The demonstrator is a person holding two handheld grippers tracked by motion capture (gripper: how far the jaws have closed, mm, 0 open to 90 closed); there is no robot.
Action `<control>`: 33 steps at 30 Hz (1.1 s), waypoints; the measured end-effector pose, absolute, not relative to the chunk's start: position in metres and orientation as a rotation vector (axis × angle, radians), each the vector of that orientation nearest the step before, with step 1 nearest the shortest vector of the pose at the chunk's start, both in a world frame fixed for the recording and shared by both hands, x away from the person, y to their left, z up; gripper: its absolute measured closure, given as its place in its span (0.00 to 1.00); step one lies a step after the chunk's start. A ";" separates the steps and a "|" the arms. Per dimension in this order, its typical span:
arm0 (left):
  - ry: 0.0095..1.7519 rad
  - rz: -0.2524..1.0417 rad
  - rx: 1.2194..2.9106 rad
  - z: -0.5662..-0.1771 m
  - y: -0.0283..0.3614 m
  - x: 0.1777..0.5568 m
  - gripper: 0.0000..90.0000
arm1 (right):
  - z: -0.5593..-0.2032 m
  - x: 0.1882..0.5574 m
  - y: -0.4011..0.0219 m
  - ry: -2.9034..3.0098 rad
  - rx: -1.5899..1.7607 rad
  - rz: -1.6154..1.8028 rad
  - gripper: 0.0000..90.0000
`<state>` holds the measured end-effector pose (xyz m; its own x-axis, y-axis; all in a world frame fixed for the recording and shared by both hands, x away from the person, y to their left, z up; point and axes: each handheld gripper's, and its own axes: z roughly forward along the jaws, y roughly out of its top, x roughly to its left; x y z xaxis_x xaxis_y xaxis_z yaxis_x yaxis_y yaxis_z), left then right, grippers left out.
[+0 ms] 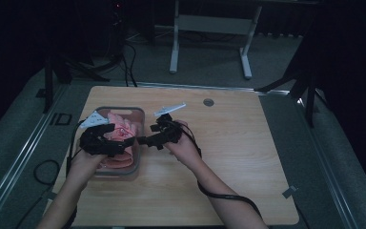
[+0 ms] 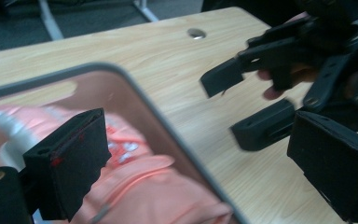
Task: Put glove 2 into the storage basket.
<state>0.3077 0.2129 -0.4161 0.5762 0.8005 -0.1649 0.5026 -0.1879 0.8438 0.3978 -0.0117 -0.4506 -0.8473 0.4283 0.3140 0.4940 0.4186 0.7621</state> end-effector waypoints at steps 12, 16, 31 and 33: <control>0.902 0.338 1.864 -0.417 0.166 0.286 0.06 | -0.461 0.389 -0.054 -2.575 -0.860 -1.459 0.18; 0.853 0.328 1.892 -0.420 0.146 0.280 0.06 | -0.465 0.384 -0.071 -2.614 -0.859 -1.469 0.19; 0.751 0.266 1.955 -0.443 0.095 0.277 0.06 | -0.481 0.373 -0.129 -2.639 -0.898 -1.509 0.18; 0.717 0.251 1.983 -0.454 0.081 0.275 0.06 | -0.490 0.369 -0.139 -2.644 -0.882 -1.529 0.18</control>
